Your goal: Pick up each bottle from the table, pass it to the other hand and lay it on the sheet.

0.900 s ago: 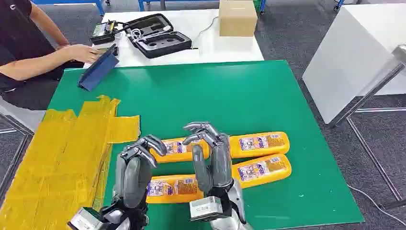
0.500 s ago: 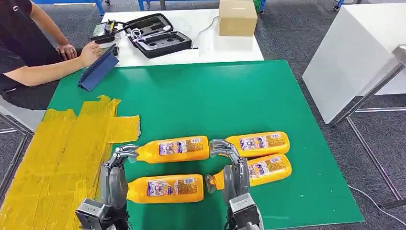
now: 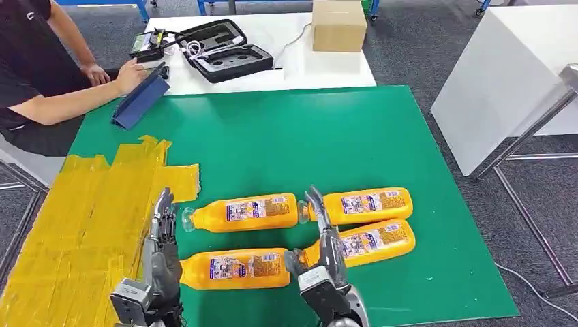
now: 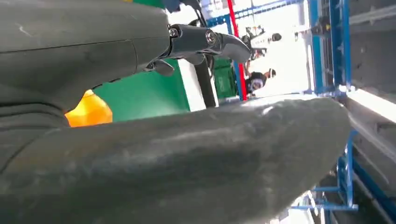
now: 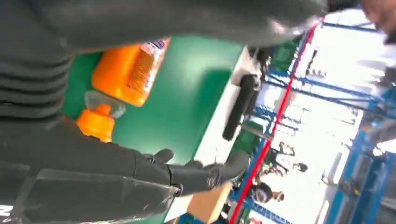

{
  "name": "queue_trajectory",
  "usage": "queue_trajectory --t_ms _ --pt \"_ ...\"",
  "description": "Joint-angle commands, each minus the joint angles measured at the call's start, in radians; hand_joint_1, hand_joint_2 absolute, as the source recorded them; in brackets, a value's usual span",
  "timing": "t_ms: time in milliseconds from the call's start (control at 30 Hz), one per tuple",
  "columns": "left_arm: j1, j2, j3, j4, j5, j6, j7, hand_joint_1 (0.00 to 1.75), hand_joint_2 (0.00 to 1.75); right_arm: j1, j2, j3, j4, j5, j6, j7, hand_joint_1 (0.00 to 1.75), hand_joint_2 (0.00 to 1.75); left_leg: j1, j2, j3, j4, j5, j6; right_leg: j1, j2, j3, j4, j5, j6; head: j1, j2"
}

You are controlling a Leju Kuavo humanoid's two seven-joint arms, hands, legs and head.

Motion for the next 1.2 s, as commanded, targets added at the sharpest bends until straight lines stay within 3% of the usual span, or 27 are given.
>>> queue_trajectory --t_ms 33,200,467,600,967,1200 --pt "-0.023 -0.012 0.056 0.059 -0.002 -0.038 -0.025 0.00 0.00 -0.088 -0.053 0.169 0.195 0.168 0.009 0.152 0.00 1.75 0.002 0.005 0.005 -0.001 -0.002 -0.001 0.002 0.003 0.006 -0.003 0.000 -0.001 0.000 0.000" --pt "-0.035 -0.014 0.059 0.087 -0.009 -0.063 -0.025 0.00 0.00 -0.168 -0.033 0.306 0.373 0.216 0.045 0.239 0.00 1.75 0.001 0.005 0.003 -0.002 -0.001 -0.001 0.001 0.003 0.003 -0.002 0.001 -0.001 0.000 0.000" --pt "-0.040 -0.014 0.066 0.100 -0.003 -0.083 -0.027 0.00 0.00 -0.245 -0.038 0.449 0.504 0.314 0.105 0.372 0.00 1.75 0.002 0.005 0.005 -0.001 -0.002 -0.002 0.002 0.003 0.005 -0.002 0.000 -0.001 0.000 0.000" --pt "-0.043 -0.012 0.061 0.098 -0.003 -0.086 -0.027 0.00 0.00 -0.297 -0.066 0.440 0.602 0.313 0.144 0.323 0.00 1.75 0.003 0.005 0.007 -0.002 -0.001 -0.002 0.003 0.002 0.007 -0.004 0.000 -0.001 -0.001 0.000" --pt "-0.043 -0.010 0.062 0.099 0.000 -0.088 -0.026 0.00 0.00 -0.299 -0.066 0.455 0.602 0.329 0.158 0.328 0.00 1.75 0.001 0.002 0.005 -0.002 0.000 -0.001 0.001 0.001 0.005 -0.003 0.000 -0.001 0.000 0.000" --pt "-0.045 -0.017 0.091 0.110 0.005 -0.103 -0.021 0.00 0.00 -0.377 -0.044 0.519 0.830 0.506 0.245 0.513 0.00 1.75 0.001 0.004 0.008 -0.002 0.000 -0.001 0.001 0.002 0.007 -0.003 0.000 -0.001 0.000 0.000"
